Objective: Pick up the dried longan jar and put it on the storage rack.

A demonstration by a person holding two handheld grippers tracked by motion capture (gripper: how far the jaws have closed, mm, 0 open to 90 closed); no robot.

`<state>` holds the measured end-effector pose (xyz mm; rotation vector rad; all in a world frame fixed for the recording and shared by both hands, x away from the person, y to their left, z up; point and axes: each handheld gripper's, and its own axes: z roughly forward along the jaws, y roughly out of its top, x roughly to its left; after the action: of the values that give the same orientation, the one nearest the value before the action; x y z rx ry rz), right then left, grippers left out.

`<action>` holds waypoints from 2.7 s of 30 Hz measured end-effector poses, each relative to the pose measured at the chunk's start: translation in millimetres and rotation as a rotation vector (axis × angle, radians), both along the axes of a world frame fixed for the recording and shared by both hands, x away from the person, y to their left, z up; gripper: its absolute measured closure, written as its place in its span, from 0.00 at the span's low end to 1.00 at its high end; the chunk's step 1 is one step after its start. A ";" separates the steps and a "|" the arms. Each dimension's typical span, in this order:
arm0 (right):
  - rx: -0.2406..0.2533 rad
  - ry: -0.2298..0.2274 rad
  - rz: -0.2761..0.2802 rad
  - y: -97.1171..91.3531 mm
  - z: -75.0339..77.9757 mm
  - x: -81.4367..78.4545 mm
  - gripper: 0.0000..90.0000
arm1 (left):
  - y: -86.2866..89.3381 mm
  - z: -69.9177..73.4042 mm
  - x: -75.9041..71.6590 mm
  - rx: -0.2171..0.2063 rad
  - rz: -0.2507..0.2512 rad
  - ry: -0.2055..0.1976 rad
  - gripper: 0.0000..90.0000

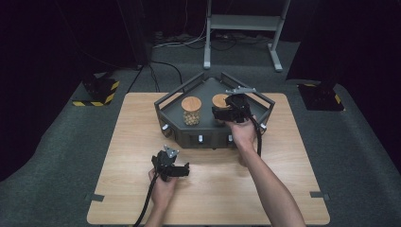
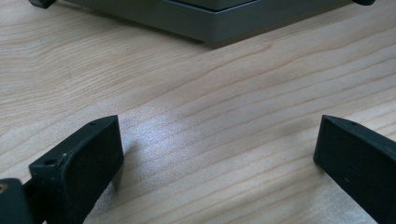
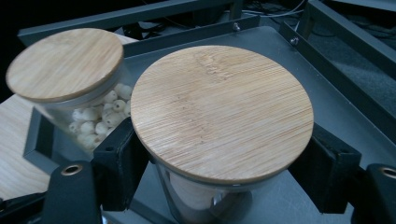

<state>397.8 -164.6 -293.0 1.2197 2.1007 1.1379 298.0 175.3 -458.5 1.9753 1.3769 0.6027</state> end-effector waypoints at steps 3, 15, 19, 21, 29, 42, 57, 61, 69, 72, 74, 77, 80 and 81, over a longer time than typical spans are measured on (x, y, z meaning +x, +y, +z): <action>0.003 0.009 -0.013 3.5 -3.0 3.4 0.28 | -0.1 0.0 0.0 0.001 0.000 0.000 0.02; 0.000 0.000 -0.036 15.1 -9.9 8.0 0.28 | -0.2 0.1 -0.1 0.001 0.000 0.000 0.02; -0.007 -0.003 -0.034 18.8 -11.9 9.4 0.28 | 0.0 0.5 0.3 0.002 -0.001 0.002 0.02; -0.009 -0.005 -0.035 19.7 -12.7 9.3 0.28 | 0.0 0.5 0.3 0.002 -0.001 0.002 0.02; -0.033 -0.004 -0.023 21.7 -13.7 9.6 0.28 | 0.0 0.5 0.3 0.002 -0.001 0.002 0.02; -0.034 0.018 0.011 13.9 -15.8 12.6 0.27 | -0.1 0.1 0.1 0.002 -0.001 0.000 0.02; -0.011 0.036 0.020 9.1 -16.6 17.2 0.26 | -0.2 0.4 0.1 0.003 -0.001 0.001 0.02; -0.004 0.039 0.020 8.1 -17.2 17.6 0.26 | -0.1 0.1 0.0 0.001 0.000 0.000 0.02; 0.018 0.040 0.024 5.1 -18.1 18.4 0.20 | -0.1 0.1 0.0 0.001 0.000 0.000 0.02; 0.030 0.047 0.035 2.0 -17.9 19.7 0.17 | -0.1 0.1 0.0 0.000 0.000 0.000 0.02; 0.034 0.048 0.037 1.1 -17.6 19.7 0.17 | -0.1 0.1 0.0 0.001 0.000 0.000 0.02; 0.064 0.041 0.043 -4.7 -16.7 18.0 0.15 | -0.1 0.1 0.0 0.001 0.000 0.000 0.02; 0.070 0.041 0.049 -7.3 -15.2 17.2 0.14 | -0.1 0.1 0.0 0.002 -0.001 0.000 0.02; 0.073 0.041 0.050 -8.3 -15.0 16.9 0.14 | -0.2 0.1 0.0 0.001 0.000 0.000 0.02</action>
<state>414.7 -172.8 -308.0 1.2403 2.1480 1.2315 298.0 175.1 -458.4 1.9760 1.3772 0.6035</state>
